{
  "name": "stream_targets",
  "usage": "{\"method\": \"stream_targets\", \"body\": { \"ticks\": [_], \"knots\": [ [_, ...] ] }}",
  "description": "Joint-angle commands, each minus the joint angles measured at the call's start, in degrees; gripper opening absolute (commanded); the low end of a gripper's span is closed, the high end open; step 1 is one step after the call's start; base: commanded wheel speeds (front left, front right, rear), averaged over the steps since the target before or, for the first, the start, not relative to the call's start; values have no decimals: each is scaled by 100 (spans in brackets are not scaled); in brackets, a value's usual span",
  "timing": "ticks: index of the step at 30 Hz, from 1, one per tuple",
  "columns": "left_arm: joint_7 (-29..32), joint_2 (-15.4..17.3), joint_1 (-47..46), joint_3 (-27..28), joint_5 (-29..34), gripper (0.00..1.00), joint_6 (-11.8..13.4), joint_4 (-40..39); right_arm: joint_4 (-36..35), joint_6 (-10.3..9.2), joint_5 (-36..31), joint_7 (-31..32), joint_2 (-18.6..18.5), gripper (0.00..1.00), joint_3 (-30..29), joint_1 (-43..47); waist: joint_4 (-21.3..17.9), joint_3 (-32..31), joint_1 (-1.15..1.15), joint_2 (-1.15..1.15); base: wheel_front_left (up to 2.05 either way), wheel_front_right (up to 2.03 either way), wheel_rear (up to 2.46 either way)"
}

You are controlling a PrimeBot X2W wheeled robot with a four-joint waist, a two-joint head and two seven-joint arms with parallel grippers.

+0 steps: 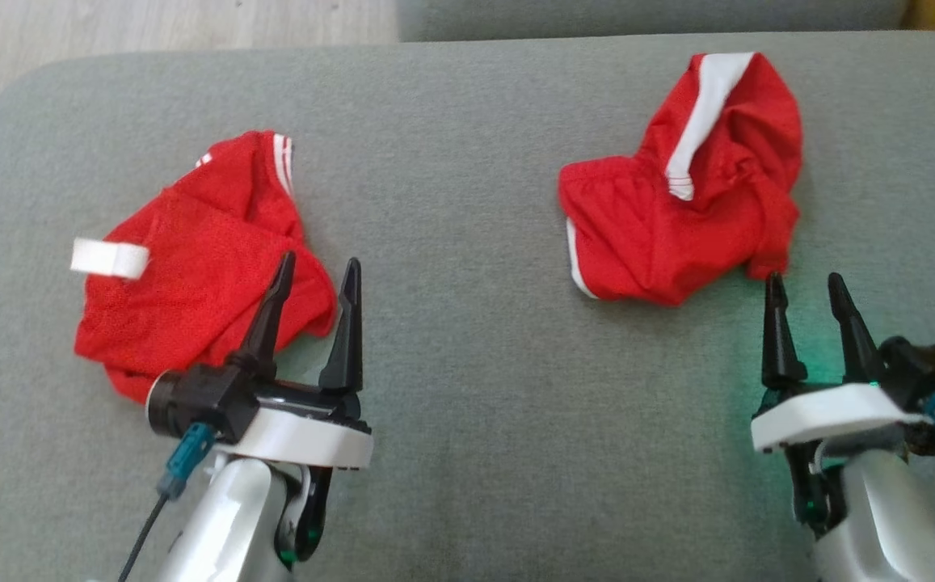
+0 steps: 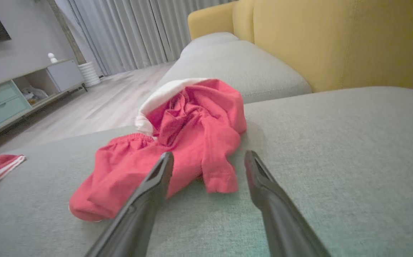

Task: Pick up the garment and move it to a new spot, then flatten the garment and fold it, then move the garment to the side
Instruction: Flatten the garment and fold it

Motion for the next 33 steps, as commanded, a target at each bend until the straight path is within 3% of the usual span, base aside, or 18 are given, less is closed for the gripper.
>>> {"method": "stream_targets", "body": {
  "ticks": [1, 8, 14, 15, 16, 22, 33],
  "knots": [
    [-45, 8, -251, 187, 94, 100, -11, -141, 96, -4, -71, -54, -34, 100, 48, -363, 80, 59, -1, 0, 0, 0, 0],
    [-45, -57, -298, 218, 129, 100, -53, -113, 1371, -4, -465, -54, -34, 100, -346, -1125, 252, 161, -1, 0, 0, 0, 0],
    [-46, -99, -311, 243, 159, 100, -84, -108, 2033, -4, -683, -54, -34, 100, -444, -1539, 314, 229, -1, 0, 0, 0, 0],
    [-46, -109, -310, 244, 165, 100, -88, -106, 2143, -4, -726, -54, -34, 66, -459, -1603, 321, 236, -1, 0, 0, 0, 0],
    [-46, -120, -312, 246, 169, 100, -92, -106, 2239, -4, -778, -54, -34, 0, -468, -1662, 324, 247, -1, 0, 0, 0, 0],
    [-46, -167, -300, 286, 194, 100, -103, -81, 2113, -4, -544, -54, -34, 0, -204, -1797, 261, 195, -1, 0, 0, 0, 0],
    [-46, -226, -30, 401, 202, 100, -106, -44, -144, -4, 173, -38, -34, 0, 698, -952, -92, -366, -1, 0, 0, 0, 0]
  ]
}}
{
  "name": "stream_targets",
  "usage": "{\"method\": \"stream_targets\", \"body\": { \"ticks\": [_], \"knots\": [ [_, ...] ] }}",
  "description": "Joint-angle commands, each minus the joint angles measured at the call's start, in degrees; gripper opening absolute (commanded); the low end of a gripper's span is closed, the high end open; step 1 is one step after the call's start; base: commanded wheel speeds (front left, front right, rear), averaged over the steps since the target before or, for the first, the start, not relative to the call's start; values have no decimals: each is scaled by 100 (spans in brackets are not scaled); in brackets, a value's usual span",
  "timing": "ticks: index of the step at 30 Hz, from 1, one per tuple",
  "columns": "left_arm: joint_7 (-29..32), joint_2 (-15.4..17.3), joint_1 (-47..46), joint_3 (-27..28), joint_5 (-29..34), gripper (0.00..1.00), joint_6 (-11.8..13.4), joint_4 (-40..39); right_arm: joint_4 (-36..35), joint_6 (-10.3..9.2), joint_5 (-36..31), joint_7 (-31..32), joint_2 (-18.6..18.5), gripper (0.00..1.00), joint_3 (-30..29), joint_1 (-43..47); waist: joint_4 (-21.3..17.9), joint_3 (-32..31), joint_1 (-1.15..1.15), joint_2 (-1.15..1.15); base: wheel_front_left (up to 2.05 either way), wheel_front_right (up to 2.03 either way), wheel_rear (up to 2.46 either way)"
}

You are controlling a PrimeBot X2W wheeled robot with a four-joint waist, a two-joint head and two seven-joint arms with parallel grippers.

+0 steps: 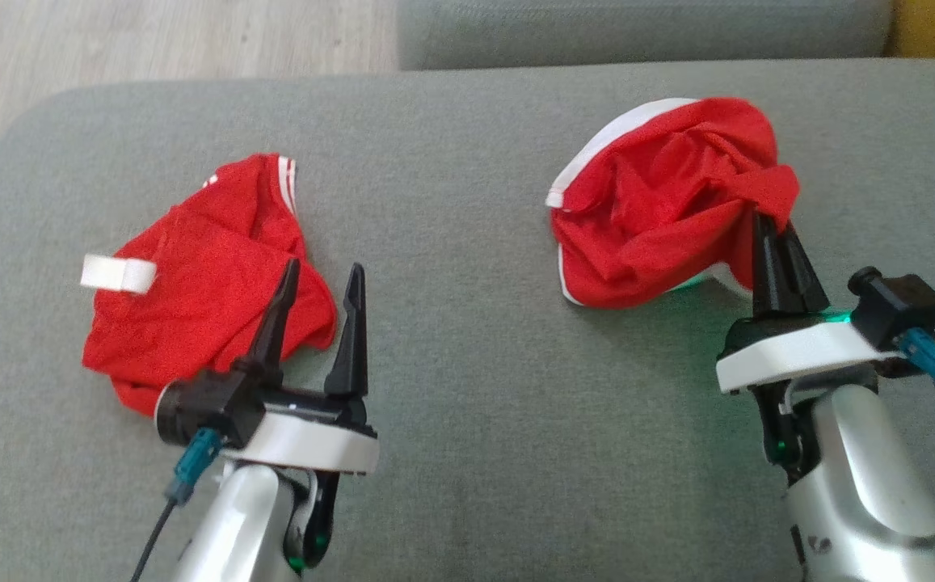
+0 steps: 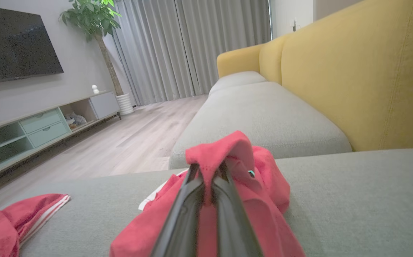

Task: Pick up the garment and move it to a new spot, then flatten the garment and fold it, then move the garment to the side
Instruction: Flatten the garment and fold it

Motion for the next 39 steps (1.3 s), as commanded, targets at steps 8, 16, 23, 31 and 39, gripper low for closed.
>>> {"method": "stream_targets", "body": {
  "ticks": [8, 16, 23, 31, 39],
  "knots": [
    [-46, -14, 61, 181, 32, 100, 14, -194, -1649, -4, -349, 709, -15, 0, -167, 212, -141, -277, 1, 0, 0, 0, 0],
    [-46, -28, -52, 132, 18, 100, -8, -278, -1235, -4, -1182, 1506, -15, 0, -1705, 83, 44, 30, 1, 0, 0, 0, 0],
    [-46, -33, -177, 131, 29, 100, -54, -268, -436, -4, -2315, 1447, -15, 100, -3315, -546, 188, 230, 1, 0, 0, 0, 0],
    [-46, -36, -173, 197, 33, 100, -48, -228, 205, -4, -2343, 440, -15, 100, -3037, -1008, 96, 178, 1, 0, 0, 0, 0],
    [-46, -37, -72, 257, 23, 100, -26, -241, -412, -4, -1166, -20, -15, 100, -1332, -109, -151, -54, 1, 0, 0, 0, 0]
  ]
}}
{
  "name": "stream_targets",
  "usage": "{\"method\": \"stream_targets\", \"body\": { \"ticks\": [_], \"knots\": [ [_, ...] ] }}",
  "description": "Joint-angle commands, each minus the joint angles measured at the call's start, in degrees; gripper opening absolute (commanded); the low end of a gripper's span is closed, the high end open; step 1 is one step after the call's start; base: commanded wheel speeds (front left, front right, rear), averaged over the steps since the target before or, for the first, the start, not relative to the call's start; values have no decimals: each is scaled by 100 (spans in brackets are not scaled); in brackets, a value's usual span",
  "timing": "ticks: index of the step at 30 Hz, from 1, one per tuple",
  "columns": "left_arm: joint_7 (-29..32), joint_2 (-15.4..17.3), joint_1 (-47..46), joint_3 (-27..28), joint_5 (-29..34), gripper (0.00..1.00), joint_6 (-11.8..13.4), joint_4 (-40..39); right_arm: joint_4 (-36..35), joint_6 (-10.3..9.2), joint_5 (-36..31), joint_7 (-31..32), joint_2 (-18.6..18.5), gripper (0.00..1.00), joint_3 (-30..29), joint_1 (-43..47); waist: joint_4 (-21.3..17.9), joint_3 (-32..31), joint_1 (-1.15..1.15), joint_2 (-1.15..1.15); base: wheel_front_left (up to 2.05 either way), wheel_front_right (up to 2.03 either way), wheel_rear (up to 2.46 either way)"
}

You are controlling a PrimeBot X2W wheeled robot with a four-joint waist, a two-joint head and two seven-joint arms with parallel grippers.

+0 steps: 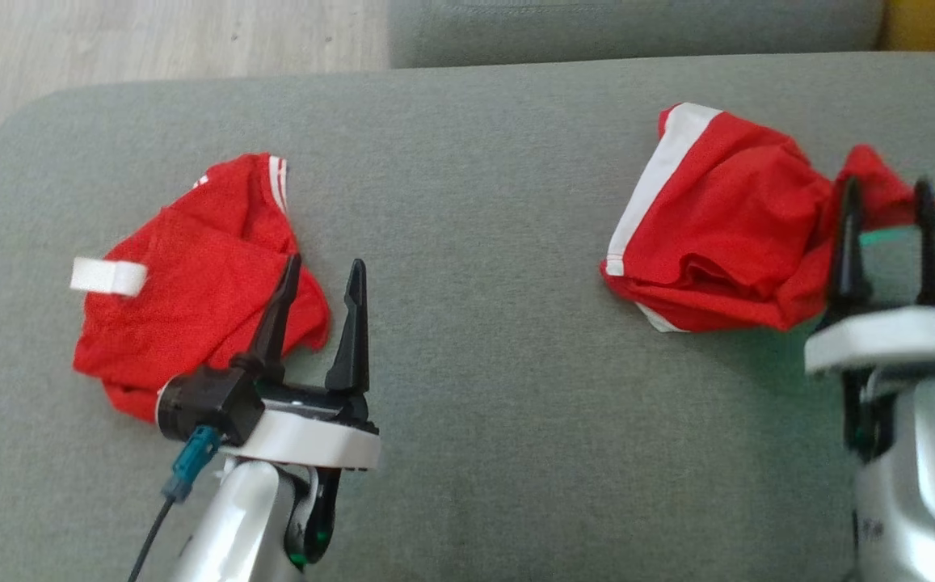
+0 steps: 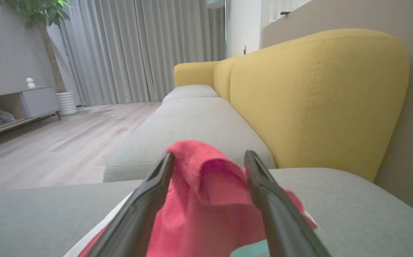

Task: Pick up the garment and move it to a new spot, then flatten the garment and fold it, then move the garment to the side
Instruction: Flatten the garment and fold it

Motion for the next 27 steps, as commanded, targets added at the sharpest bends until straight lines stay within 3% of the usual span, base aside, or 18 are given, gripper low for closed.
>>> {"method": "stream_targets", "body": {
  "ticks": [1, 7, 14, 19, 27],
  "knots": [
    [-46, 12, -98, 209, 28, 100, 20, -188, -282, -4, 109, -56, -32, 100, 207, 48, -65, -58, 0, 0, 0, 0, 0],
    [-46, 12, -6, 238, 51, 100, 39, -203, -1110, -4, 726, -77, -32, 100, 900, 784, -207, -153, 0, 0, 0, 0, 0],
    [-46, 12, 3, 186, 48, 100, 29, -212, -1438, -4, 752, -79, -32, 100, 1156, 1144, -180, -169, 0, 0, 0, 0, 0],
    [-46, 12, -40, 145, 46, 100, 19, -231, -1409, -4, 531, -65, -32, 100, 1381, 1028, -22, -25, 0, 0, 0, 0, 0],
    [-46, 12, -158, 89, -5, 100, 6, -211, -888, -4, 105, 538, -32, 100, 1931, 550, 259, 222, 0, 0, 0, 0, 0]
  ]
}}
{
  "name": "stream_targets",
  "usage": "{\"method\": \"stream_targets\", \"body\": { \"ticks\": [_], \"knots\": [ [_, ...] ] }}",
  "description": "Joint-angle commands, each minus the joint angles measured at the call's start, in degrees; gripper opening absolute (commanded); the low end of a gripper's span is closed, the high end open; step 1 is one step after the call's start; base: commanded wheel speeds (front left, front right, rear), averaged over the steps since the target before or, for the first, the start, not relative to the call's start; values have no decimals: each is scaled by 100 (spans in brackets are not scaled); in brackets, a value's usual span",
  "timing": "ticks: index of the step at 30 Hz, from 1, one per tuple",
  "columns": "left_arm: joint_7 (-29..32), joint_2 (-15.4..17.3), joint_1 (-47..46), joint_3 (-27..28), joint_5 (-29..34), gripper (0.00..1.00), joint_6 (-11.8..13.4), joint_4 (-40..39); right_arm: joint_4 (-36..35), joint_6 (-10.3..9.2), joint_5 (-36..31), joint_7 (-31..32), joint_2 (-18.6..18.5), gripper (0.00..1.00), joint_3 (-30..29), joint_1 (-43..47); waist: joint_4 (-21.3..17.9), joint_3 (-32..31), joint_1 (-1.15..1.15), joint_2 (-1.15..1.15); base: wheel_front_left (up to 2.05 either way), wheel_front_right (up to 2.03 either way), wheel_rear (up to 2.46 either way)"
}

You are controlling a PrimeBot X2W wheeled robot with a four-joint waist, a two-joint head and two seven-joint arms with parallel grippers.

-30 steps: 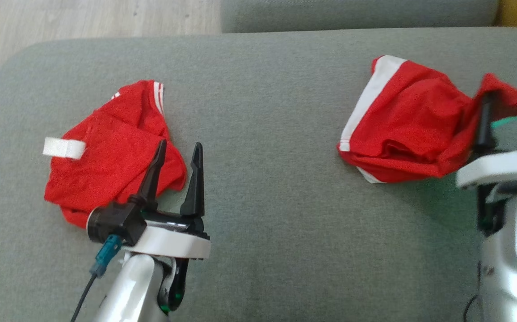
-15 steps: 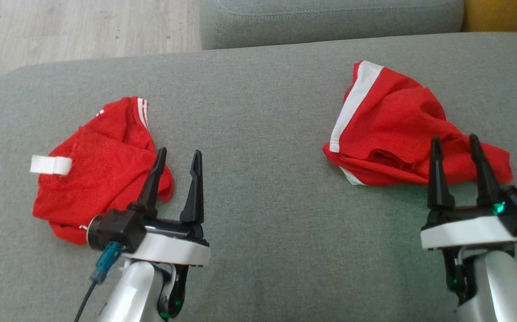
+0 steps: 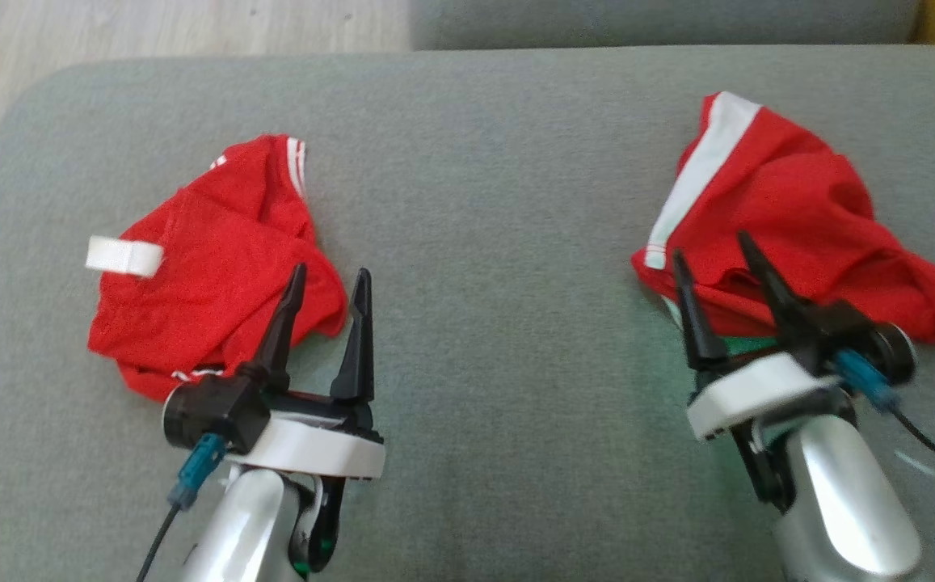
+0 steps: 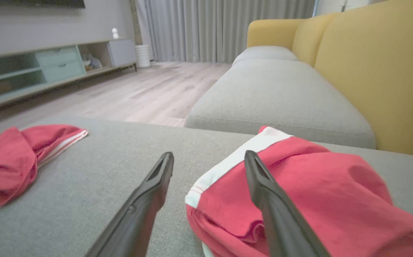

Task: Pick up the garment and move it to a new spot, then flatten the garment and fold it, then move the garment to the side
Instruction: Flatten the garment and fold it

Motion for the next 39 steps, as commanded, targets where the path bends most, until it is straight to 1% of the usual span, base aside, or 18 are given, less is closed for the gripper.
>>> {"method": "stream_targets", "body": {
  "ticks": [1, 8, 13, 14, 15, 16, 21, 26, 28, 30, 33, 36, 39],
  "knots": [
    [-46, 13, -267, 124, -6, 100, 3, -187, -70, -4, -146, 98, -28, 100, 188, -270, 101, 95, -1, 0, 0, 0, 0],
    [-46, 13, -370, 23, -61, 100, 29, -163, 769, -4, -524, 509, -28, 100, 128, -797, 327, 216, -1, 0, 0, 0, 0],
    [-46, 13, -388, 7, -80, 100, 49, -168, 1185, -4, -569, 555, -28, 100, -39, -981, 392, 246, -1, 0, 0, 0, 0],
    [-46, 13, -385, 7, -80, 100, 54, -172, 1257, -4, -519, 548, -28, 88, -45, -1002, 392, 249, -1, 0, 0, 0, 0],
    [-46, 13, -381, 7, -80, 100, 59, -176, 1314, -4, -464, 513, -28, 8, -53, -1024, 388, 251, -1, 0, 0, 0, 0],
    [-46, 13, -377, 5, -82, 100, 64, -177, 1355, -4, -408, 442, -28, 0, -56, -1046, 381, 252, -1, 0, 0, 0, 0],
    [-46, 13, -355, 6, -87, 100, 79, -154, 1478, -4, -56, 175, -28, 0, -8, -1146, 294, 192, -1, 0, 0, 0, 0],
    [-46, 13, -308, 3, -96, 100, 82, -141, 1343, -4, 184, 61, -28, 0, -171, -1195, 170, 81, -1, 0, 0, 0, 0],
    [-46, 13, -291, -2, -100, 100, 88, -141, 1190, -4, 200, 77, -28, 0, -383, -1239, 125, 49, -1, 0, 0, 0, 0],
    [-46, 13, -278, -4, -101, 100, 97, -148, 980, -4, 98, 170, -28, 0, -720, -1331, 87, 26, -1, 0, 0, 0, 0],
    [-46, 13, -275, -16, -102, 100, 100, -176, 617, -4, -298, 476, -39, 0, -1333, -1597, 53, 53, -1, 0, 0, 0, 0],
    [-46, 13, -320, -52, -103, 100, 79, -202, 426, -4, -625, 853, -331, 0, -1844, -2052, 89, 150, -1, 0, 0, 0, 0],
    [-46, 13, -397, -116, -126, 100, 49, -210, 616, -4, -772, 1122, -847, 0, -2195, -2594, 201, 270, -1, 0, 0, 0, 0]
  ]
}}
